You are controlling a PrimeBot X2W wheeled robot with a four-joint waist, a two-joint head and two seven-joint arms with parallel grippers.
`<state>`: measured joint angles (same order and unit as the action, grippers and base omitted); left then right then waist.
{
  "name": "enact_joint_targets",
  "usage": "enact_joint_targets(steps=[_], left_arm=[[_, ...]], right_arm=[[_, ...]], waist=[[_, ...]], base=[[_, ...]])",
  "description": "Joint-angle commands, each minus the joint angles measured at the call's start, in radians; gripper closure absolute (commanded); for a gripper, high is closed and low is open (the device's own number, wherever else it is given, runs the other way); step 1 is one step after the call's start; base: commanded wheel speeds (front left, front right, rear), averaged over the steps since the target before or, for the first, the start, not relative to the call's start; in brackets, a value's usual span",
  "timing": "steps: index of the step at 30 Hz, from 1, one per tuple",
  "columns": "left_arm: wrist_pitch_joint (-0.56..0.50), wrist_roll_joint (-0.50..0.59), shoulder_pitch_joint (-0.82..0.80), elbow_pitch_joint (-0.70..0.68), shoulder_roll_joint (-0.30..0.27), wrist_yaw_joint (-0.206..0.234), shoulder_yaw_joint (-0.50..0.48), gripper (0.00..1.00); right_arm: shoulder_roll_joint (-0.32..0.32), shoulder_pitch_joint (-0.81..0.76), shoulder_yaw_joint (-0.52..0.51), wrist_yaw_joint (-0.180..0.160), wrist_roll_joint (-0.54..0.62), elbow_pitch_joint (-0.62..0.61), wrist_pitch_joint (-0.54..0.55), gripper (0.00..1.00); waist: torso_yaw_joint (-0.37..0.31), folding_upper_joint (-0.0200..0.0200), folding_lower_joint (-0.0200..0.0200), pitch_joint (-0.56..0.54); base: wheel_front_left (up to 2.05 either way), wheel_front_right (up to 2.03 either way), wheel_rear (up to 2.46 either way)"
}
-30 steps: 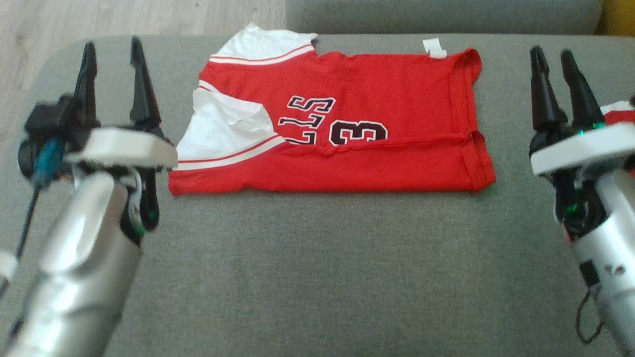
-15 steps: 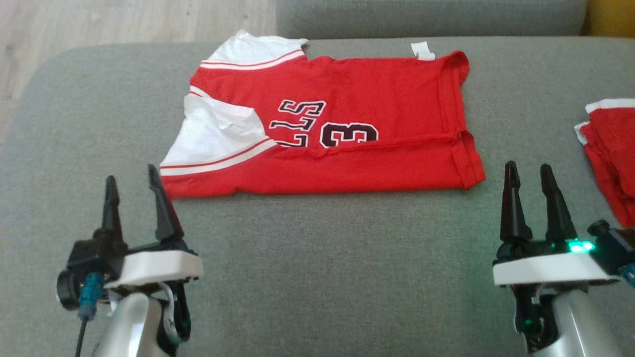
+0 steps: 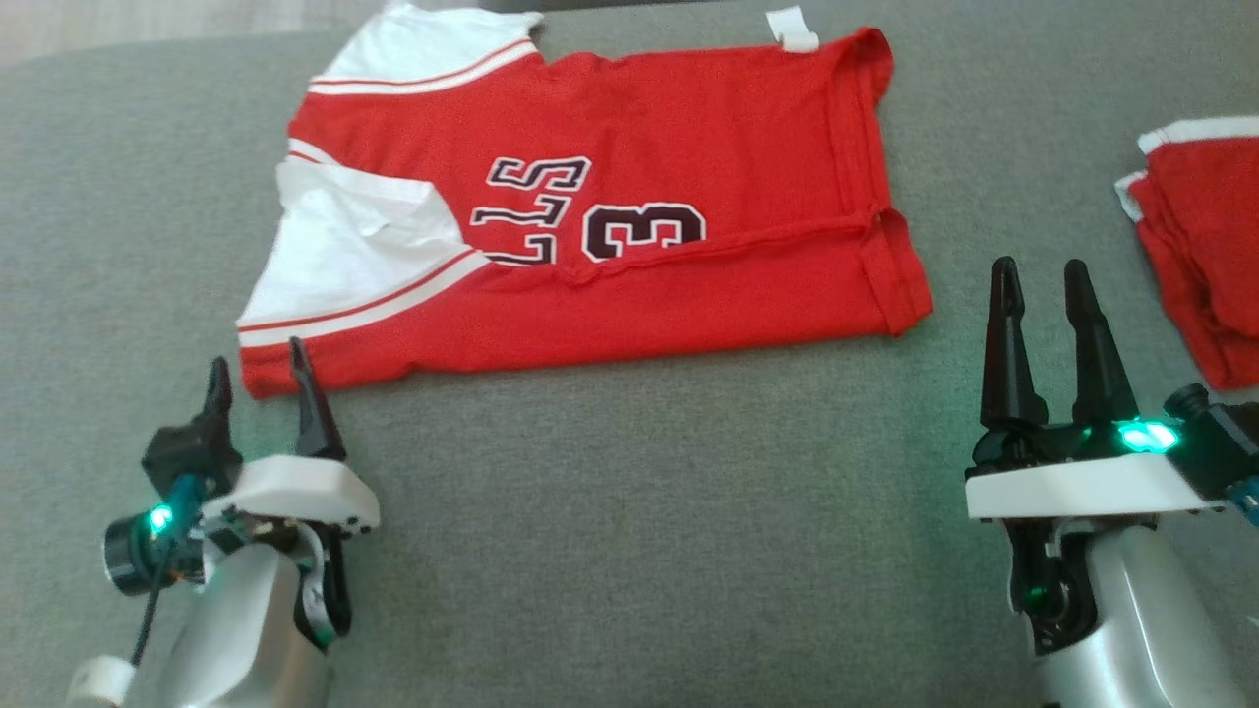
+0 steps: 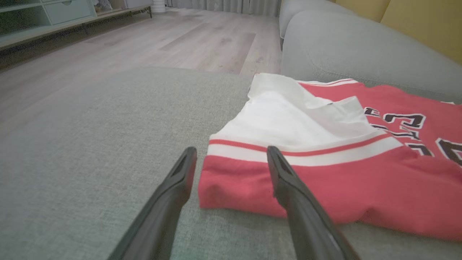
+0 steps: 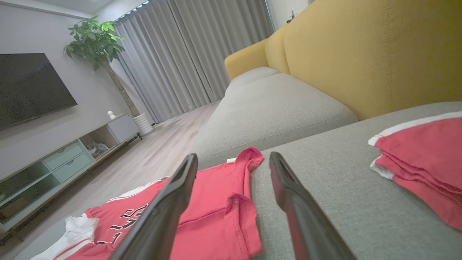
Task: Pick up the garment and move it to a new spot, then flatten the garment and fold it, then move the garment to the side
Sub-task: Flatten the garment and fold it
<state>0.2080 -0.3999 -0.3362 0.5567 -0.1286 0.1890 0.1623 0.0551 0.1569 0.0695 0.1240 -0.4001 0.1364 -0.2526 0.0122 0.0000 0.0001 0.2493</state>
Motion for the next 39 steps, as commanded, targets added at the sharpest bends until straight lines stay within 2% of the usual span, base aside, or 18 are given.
enact_joint_targets(steps=[1,8,17,18,19,20,25,29,35,39], left_arm=[[0.004,-0.004,-0.032,-0.015,-0.032,0.008,-0.037,0.00],[-0.016,-0.016,-0.096,0.145,-0.055,0.023,-0.053,0.00],[-0.083,-0.033,-0.135,0.264,-0.064,-0.005,-0.037,0.00],[-0.099,-0.035,-0.138,0.278,-0.064,-0.012,-0.031,0.20],[-0.109,-0.035,-0.141,0.288,-0.064,-0.018,-0.027,0.75],[-0.112,-0.035,-0.145,0.295,-0.065,-0.023,-0.023,1.00],[-0.039,-0.036,-0.162,0.277,-0.063,-0.040,-0.022,1.00],[0.032,-0.014,-0.172,0.198,-0.056,-0.068,-0.004,1.00],[0.053,0.060,-0.162,0.026,-0.057,-0.086,0.030,1.00],[0.053,0.093,-0.142,-0.058,-0.050,-0.090,0.046,1.00]], right_arm=[[-0.005,0.032,0.024,0.007,-0.007,-0.034,-0.009,0.00],[-0.005,0.036,0.031,0.007,-0.028,-0.033,-0.009,0.00],[-0.005,0.035,0.027,0.007,-0.039,-0.034,-0.009,0.00],[-0.005,0.035,0.027,0.007,-0.039,-0.032,-0.009,0.00],[-0.005,0.036,0.026,0.007,-0.039,-0.031,-0.009,0.00],[-0.005,0.036,0.025,0.007,-0.040,-0.028,-0.009,0.00],[-0.005,0.035,0.032,0.007,-0.027,0.017,-0.009,0.00],[-0.005,0.053,0.033,0.007,-0.003,0.087,0.006,0.00],[-0.005,0.129,0.010,0.007,0.010,0.230,0.115,0.00],[-0.005,0.202,0.008,0.007,0.061,0.345,0.184,0.00]], waist=[[-0.011,0.0000,-0.0001,0.011],[-0.034,0.0000,-0.0001,0.037],[-0.039,0.0000,-0.0001,0.045],[-0.038,0.0000,-0.0001,0.045],[-0.037,0.0000,-0.0001,0.043],[-0.035,0.0000,-0.0001,0.041],[-0.021,0.0000,-0.0001,0.019],[-0.006,0.0000,-0.0001,-0.003],[0.020,0.0000,-0.0001,-0.019],[0.034,0.0000,-0.0001,-0.013]], base=[[0.00,0.00,0.00],[0.00,0.00,0.00],[0.00,0.00,0.00],[0.00,0.00,0.00],[0.00,0.00,0.00],[0.00,0.00,0.00],[0.00,0.00,0.00],[0.00,0.00,0.00],[0.00,0.00,0.00],[0.00,0.00,0.00]])
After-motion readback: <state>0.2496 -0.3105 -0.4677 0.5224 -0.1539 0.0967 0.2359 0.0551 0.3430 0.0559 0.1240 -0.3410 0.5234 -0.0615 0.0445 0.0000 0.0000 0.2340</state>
